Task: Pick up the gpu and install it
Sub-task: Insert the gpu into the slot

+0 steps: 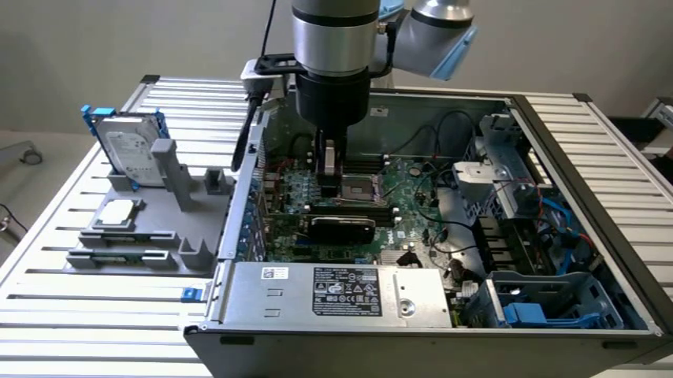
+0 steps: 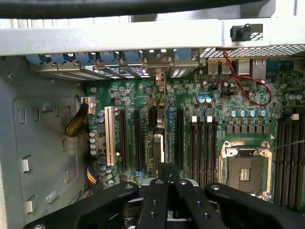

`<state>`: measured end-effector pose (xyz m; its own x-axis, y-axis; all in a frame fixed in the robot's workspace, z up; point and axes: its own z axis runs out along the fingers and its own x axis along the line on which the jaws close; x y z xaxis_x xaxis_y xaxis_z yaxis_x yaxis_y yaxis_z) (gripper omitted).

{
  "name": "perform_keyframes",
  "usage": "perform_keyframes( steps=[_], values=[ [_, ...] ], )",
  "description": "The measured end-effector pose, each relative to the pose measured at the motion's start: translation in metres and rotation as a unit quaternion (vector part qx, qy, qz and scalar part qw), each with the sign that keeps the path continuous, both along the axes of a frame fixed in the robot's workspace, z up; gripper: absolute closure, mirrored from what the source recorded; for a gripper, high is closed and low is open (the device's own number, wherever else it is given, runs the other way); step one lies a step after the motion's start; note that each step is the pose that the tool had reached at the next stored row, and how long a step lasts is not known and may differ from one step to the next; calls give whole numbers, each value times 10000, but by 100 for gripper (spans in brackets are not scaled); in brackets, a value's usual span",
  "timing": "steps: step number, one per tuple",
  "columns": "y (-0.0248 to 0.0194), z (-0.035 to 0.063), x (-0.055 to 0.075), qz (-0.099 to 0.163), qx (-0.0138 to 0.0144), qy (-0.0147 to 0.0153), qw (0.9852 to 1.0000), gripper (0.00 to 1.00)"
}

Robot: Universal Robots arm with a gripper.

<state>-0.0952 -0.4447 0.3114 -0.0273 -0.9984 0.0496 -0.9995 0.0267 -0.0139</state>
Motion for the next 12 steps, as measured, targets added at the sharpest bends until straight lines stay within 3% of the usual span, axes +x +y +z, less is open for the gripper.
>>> perform_keyframes(
  steps=[12],
  values=[
    [0, 0, 0, 0, 11, 0, 10000, 89]
  ],
)
